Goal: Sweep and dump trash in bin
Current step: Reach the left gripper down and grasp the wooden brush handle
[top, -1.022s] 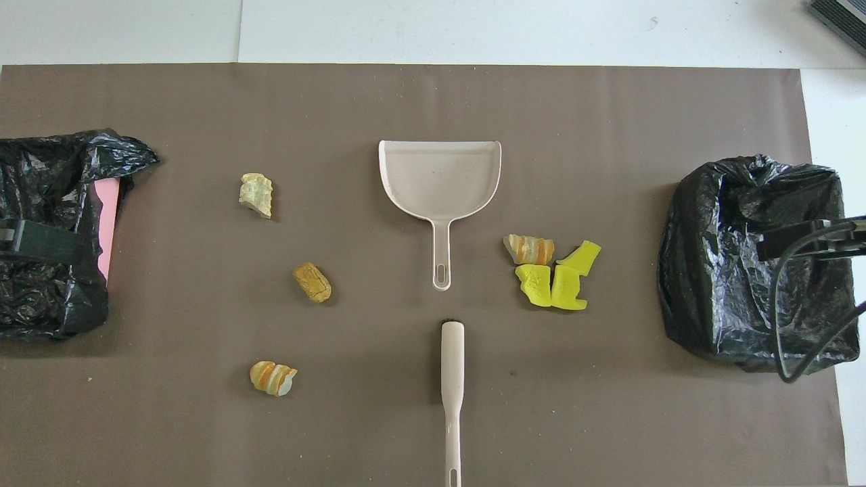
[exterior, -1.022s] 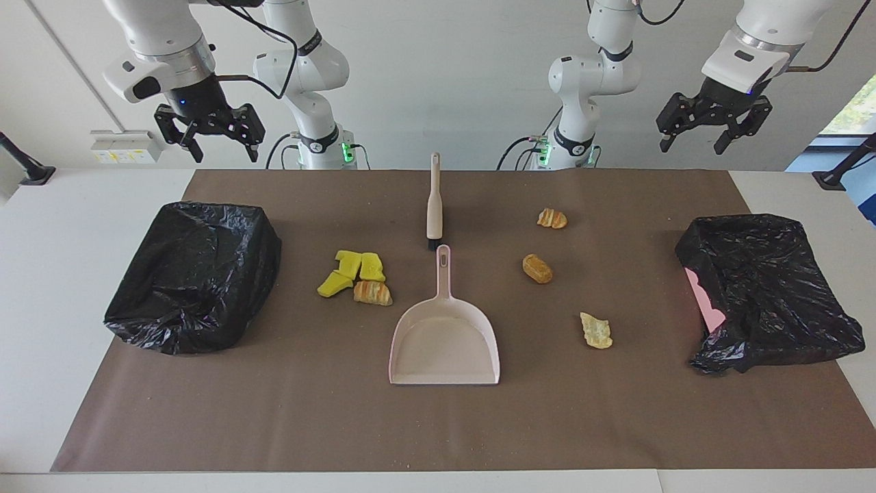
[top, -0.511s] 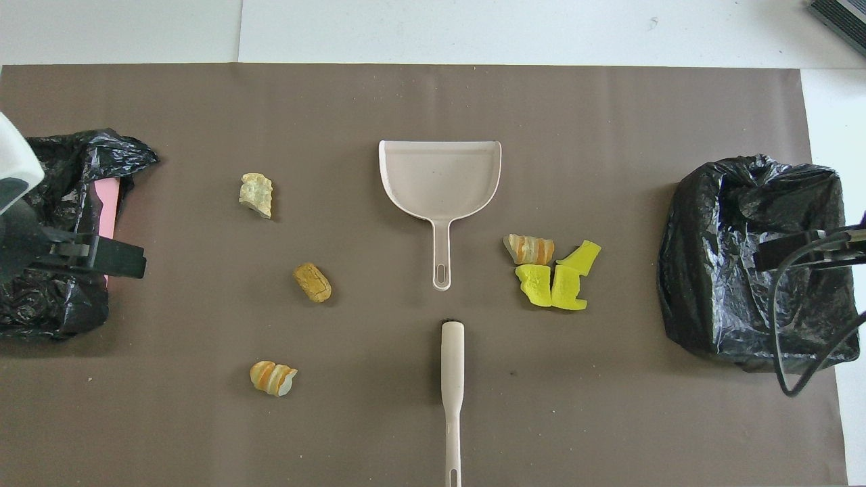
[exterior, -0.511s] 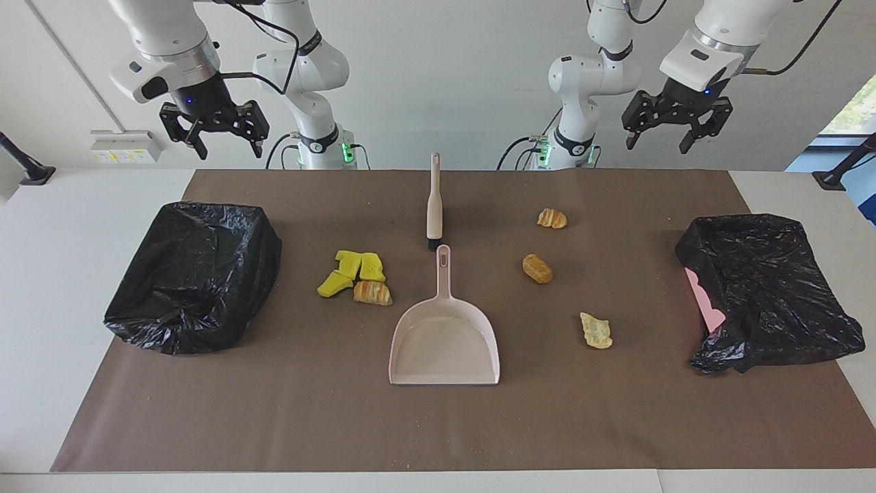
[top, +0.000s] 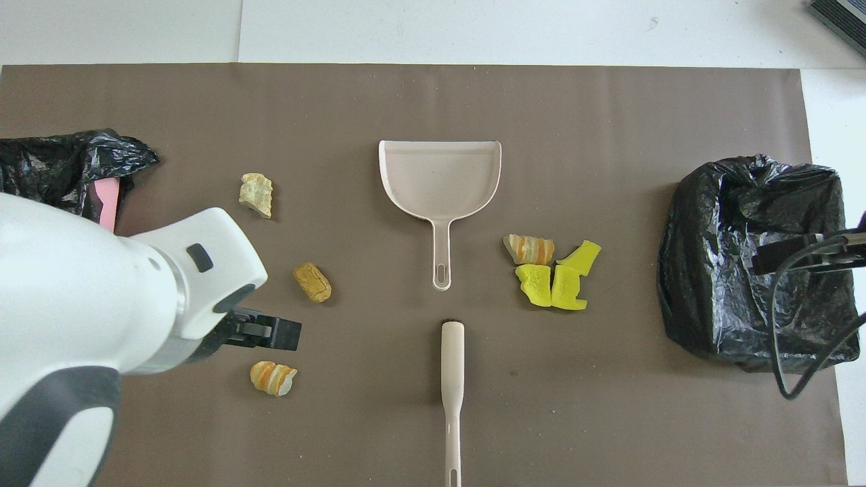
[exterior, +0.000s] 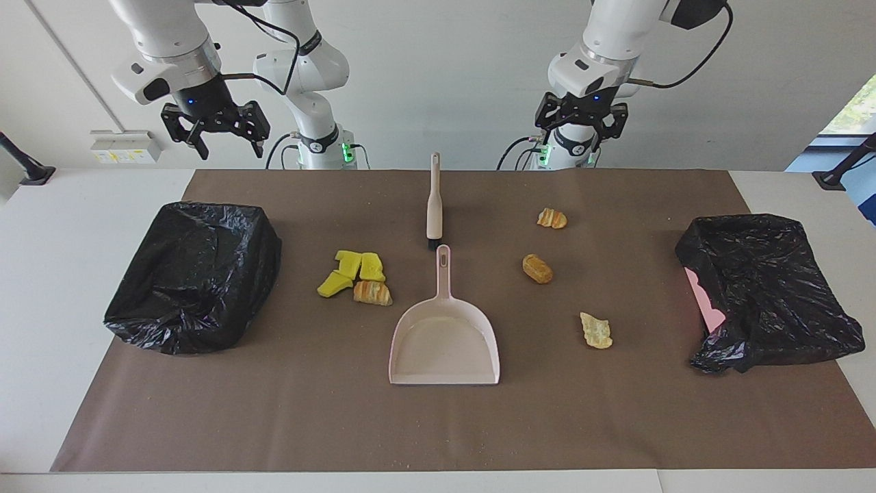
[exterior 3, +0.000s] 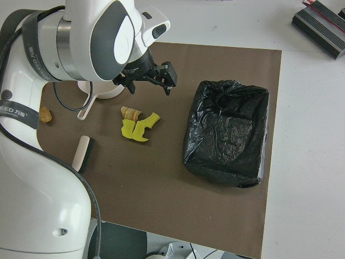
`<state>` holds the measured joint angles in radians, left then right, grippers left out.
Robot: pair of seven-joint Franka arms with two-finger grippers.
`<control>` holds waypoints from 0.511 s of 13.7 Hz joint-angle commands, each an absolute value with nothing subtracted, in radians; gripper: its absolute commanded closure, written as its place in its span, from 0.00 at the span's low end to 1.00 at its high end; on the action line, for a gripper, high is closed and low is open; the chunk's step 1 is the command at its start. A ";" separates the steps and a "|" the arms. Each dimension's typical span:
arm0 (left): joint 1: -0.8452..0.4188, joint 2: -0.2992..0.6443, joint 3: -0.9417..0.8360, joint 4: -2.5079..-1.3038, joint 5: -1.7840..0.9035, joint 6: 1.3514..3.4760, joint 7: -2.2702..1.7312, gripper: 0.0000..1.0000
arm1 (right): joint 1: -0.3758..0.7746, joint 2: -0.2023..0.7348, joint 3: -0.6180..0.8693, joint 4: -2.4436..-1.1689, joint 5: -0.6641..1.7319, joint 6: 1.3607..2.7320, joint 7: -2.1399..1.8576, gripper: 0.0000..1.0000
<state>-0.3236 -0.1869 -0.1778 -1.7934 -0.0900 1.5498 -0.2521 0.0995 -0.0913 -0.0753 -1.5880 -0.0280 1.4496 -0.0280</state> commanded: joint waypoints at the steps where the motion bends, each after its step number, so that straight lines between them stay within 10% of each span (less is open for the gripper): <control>1: -0.470 -0.239 -0.161 -1.963 -0.098 1.690 -0.383 0.00 | 0.095 -0.124 -0.072 -1.623 -0.021 1.445 -0.060 0.00; 7: -0.721 -0.230 -0.163 -2.152 -0.101 1.909 -0.661 0.00 | 0.095 -0.126 -0.072 -1.632 -0.021 1.443 -0.060 0.00</control>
